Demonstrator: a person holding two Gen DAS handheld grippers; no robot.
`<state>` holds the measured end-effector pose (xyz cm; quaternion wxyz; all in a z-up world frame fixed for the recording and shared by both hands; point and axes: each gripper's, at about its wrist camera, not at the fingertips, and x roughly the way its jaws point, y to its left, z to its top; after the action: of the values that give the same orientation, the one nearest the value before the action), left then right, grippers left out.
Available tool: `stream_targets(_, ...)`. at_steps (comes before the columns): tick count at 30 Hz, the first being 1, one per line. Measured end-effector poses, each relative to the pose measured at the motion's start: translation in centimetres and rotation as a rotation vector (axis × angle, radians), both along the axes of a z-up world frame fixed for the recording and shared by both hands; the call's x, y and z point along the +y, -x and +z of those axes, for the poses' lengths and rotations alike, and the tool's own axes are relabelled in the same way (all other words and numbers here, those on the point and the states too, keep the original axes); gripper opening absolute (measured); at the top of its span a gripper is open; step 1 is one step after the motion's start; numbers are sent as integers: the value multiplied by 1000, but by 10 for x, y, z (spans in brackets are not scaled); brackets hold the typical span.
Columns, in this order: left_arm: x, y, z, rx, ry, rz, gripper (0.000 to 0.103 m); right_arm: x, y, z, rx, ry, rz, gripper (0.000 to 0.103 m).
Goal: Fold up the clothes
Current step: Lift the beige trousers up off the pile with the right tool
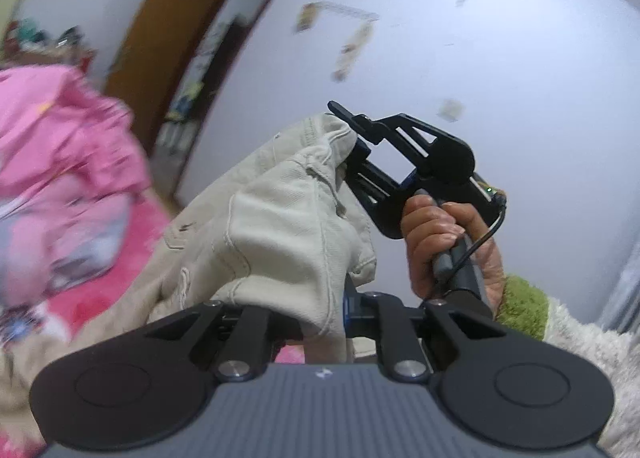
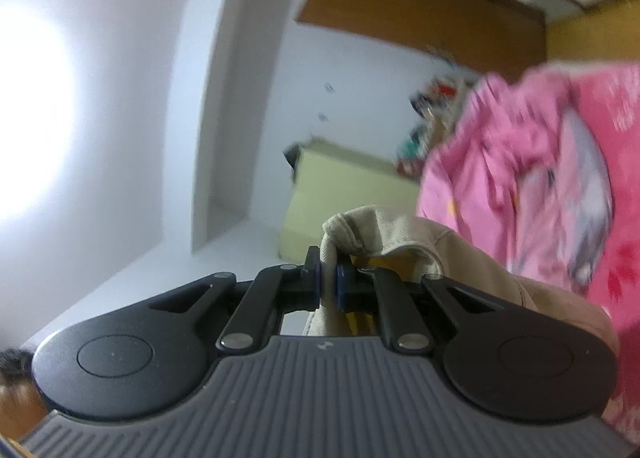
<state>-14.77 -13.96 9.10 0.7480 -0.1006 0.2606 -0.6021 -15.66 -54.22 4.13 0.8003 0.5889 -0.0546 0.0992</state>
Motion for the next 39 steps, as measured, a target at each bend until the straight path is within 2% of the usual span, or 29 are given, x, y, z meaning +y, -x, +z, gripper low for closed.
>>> stream_targets(4, -30, 6, 33, -26, 135, -55, 15, -37, 32, 43, -61, 50, -74, 6)
stream_targets(8, -59, 9, 66, -50, 278, -104, 15, -68, 48, 108, -133, 160, -112, 6)
stream_targets(12, -83, 13, 99, -73, 420, -147, 15, -80, 38, 170, -208, 279, -88, 6)
stream_targets(15, -73, 15, 115, -91, 512, -127, 15, -86, 26, 214, -266, 363, -50, 6)
stream_targets(18, -57, 4, 116, -101, 556, -75, 15, -79, -6, 237, -314, 427, 45, 6)
stream_targets(21, -36, -5, 103, -94, 529, 14, 15, -71, -44, 243, -340, 454, 160, 6)
stream_targets(23, -17, -8, 90, -91, 475, 83, 15, -61, -81, 224, -337, 428, 254, 6)
stream_targets(26, 21, -3, 64, -65, 342, 210, 15, -36, -136, 173, -299, 358, 414, 6)
stream_targets(29, 63, 1, 22, 54, 200, 373, 15, 3, -182, 106, -230, 292, 574, 6)
stream_targets(31, 88, 2, -17, 125, 131, 455, 15, 40, -205, 55, -146, 260, 664, 6)
stream_targets(34, 139, 0, -85, 274, 17, 616, 15, 102, -228, -24, 10, 233, 776, 6)
stream_targets(39, 233, -27, -185, 475, -88, 779, 15, 207, -253, -150, 273, 223, 914, 6)
